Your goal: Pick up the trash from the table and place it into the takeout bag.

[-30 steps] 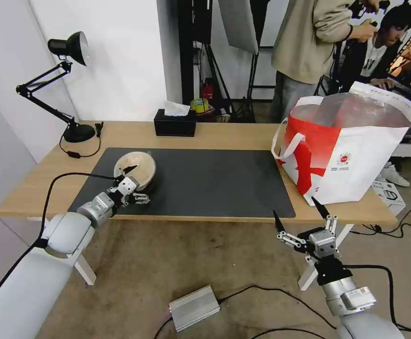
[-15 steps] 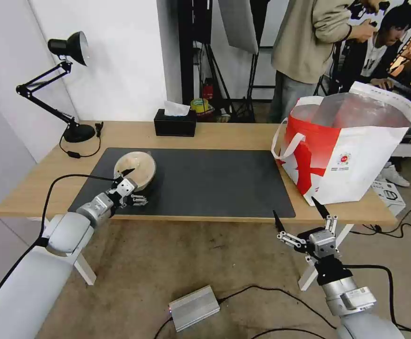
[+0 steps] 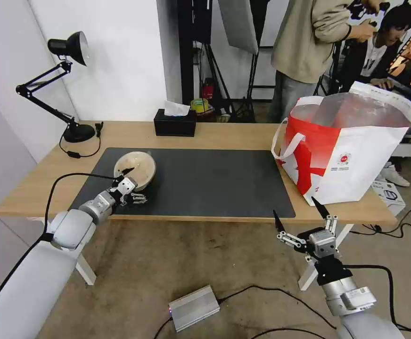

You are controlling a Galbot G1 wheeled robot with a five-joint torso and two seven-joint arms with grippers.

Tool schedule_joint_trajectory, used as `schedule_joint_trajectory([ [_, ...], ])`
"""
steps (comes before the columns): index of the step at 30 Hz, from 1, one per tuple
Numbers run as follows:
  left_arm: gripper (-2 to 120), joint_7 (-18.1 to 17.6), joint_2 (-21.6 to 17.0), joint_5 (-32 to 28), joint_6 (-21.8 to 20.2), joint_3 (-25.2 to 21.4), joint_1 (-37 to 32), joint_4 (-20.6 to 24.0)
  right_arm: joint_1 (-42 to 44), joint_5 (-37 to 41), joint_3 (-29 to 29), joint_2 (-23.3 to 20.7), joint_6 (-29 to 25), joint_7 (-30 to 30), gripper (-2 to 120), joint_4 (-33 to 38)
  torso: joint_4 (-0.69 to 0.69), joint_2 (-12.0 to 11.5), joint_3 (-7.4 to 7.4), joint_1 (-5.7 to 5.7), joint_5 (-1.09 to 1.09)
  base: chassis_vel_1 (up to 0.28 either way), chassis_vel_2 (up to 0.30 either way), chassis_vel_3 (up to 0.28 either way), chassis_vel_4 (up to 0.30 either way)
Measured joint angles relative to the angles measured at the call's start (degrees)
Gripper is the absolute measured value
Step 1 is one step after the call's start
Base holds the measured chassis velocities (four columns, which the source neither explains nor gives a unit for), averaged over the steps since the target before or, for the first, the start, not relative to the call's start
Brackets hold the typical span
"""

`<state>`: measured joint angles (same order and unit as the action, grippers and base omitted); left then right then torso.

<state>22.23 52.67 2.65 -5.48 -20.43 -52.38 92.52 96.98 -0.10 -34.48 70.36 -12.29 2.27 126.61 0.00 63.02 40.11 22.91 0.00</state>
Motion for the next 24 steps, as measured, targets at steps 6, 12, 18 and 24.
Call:
schedule_joint_trajectory([
  [6, 100, -0.09, -0.09, 0.09, 0.40, -0.21, -0.06, -0.48, 0.00, 0.00, 0.00, 0.00, 0.00, 0.00, 100, 0.00, 0.00, 0.00, 0.00, 0.00, 0.00, 0.000, 0.000, 0.000, 0.000],
  [12, 99, -0.13, 0.18, 0.20, 0.41, 0.01, 0.30, -0.58, 0.00, 0.00, 0.00, 0.00, 0.00, 0.00, 100, 0.00, 0.00, 0.00, 0.00, 0.00, 0.00, 0.000, 0.000, 0.000, 0.000],
  [18, 82, -0.32, 0.34, 0.44, 0.46, 0.25, 0.61, -0.63, 0.00, 0.00, 0.00, 0.00, 0.00, 0.00, 100, 0.00, 0.00, 0.00, 0.00, 0.00, 0.00, 0.000, 0.000, 0.000, 0.000],
  [24, 61, -0.33, 0.31, 0.48, 0.58, 0.25, 0.49, -0.54, 0.00, 0.00, 0.00, 0.00, 0.00, 0.00, 100, 0.00, 0.00, 0.00, 0.00, 0.00, 0.00, 0.000, 0.000, 0.000, 0.000],
])
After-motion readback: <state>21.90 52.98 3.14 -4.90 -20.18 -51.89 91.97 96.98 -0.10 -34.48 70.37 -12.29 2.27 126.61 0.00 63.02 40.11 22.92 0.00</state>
